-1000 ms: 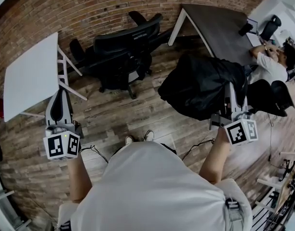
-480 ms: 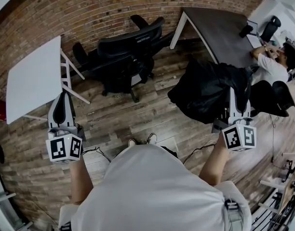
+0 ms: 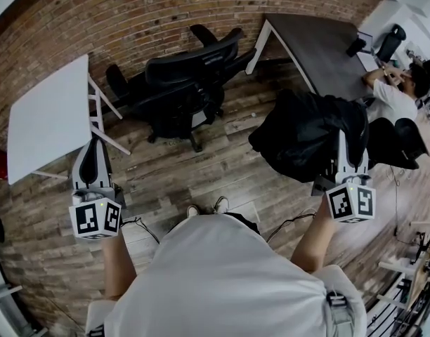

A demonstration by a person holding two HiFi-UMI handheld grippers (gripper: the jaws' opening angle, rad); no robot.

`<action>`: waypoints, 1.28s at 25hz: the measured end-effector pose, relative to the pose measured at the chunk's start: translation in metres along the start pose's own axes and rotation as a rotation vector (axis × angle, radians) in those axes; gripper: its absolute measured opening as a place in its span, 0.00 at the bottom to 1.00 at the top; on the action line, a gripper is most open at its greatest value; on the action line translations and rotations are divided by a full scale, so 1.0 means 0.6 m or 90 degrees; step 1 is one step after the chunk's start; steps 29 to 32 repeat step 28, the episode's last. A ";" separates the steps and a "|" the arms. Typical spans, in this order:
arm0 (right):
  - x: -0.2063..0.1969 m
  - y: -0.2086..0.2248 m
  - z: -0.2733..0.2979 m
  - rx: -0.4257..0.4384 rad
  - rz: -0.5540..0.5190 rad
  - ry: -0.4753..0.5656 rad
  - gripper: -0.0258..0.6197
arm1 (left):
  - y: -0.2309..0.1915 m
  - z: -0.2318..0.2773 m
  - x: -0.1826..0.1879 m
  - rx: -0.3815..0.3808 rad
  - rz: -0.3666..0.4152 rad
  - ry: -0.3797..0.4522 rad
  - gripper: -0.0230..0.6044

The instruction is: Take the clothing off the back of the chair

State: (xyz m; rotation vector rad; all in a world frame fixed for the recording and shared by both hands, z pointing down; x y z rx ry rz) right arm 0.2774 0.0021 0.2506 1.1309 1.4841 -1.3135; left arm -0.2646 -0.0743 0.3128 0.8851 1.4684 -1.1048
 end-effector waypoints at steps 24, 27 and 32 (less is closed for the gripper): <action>0.022 -0.086 0.004 0.031 -0.059 0.023 0.20 | -0.057 -0.039 -0.022 0.005 0.001 -0.014 0.10; 0.017 -0.086 0.008 0.037 -0.062 0.019 0.20 | -0.052 -0.038 -0.028 0.006 -0.001 -0.020 0.10; 0.015 -0.085 0.009 0.039 -0.062 0.018 0.20 | -0.050 -0.037 -0.030 0.005 -0.001 -0.022 0.10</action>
Point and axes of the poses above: the fingertips, and each gripper's own axes: z forward along the fingers, y to its right, x out of its top, the point moved 9 cm from there along -z, backward along the fingers, and after that the axes turned 13 degrees about -z, right-handed, at the moved point
